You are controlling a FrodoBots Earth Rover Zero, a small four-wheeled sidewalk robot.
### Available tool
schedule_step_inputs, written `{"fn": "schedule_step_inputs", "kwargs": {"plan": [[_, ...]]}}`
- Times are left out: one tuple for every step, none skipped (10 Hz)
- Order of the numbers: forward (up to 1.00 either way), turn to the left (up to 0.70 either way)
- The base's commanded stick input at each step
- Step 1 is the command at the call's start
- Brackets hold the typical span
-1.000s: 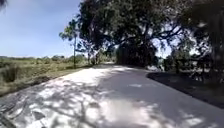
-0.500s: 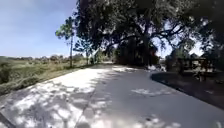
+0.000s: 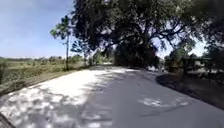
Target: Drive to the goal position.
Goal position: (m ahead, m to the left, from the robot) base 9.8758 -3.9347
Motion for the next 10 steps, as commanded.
{"fn": "schedule_step_inputs", "kwargs": {"plan": [[0.85,0.00],[0.85,0.00],[0.85,0.00],[0.85,0.00],[0.85,0.00],[0.85,0.00],[0.85,0.00],[0.85,0.00],[0.85,0.00],[0.85,0.00]]}}
